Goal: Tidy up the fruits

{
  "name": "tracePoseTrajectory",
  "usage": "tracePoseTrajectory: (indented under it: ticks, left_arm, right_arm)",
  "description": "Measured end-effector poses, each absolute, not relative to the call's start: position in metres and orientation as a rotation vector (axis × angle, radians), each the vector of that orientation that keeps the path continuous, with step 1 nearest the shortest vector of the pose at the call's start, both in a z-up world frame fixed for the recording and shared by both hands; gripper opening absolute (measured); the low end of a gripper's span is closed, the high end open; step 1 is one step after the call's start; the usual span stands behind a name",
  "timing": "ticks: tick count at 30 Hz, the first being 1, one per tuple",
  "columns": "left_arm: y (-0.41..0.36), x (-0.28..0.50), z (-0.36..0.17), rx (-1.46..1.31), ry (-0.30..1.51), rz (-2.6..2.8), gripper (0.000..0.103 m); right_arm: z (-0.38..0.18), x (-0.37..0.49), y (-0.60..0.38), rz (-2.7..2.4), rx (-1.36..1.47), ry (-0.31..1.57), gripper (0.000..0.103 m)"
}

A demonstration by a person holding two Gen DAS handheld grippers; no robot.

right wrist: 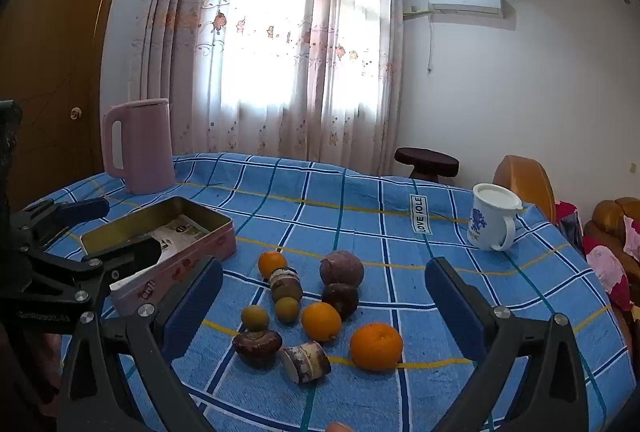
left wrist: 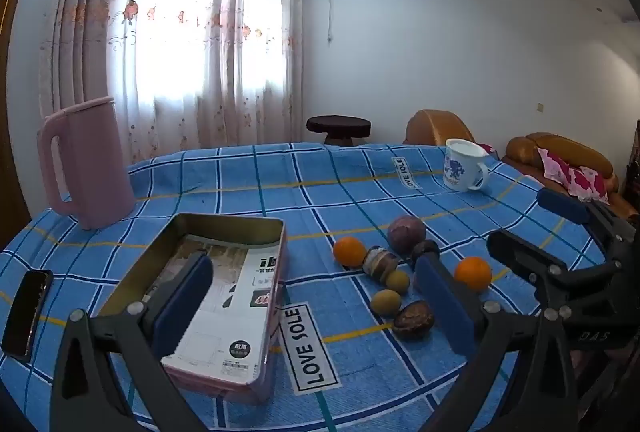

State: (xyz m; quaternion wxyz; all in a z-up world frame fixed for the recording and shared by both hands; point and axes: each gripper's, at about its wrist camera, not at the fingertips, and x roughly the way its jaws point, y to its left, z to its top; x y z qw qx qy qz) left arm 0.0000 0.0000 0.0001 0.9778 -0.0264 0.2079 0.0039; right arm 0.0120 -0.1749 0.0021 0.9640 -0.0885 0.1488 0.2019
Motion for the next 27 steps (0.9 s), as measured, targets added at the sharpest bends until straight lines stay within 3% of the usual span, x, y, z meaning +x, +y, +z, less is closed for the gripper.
tracePoseTrajectory:
  ticks: [27]
  left_arm:
    - [0.0006, -0.0011, -0.0035, -0.044, 0.423, 0.021, 0.103]
  right_arm:
    - [-0.0069, 0.0115, -0.1795, 0.407, -0.162, 0.324, 0.102]
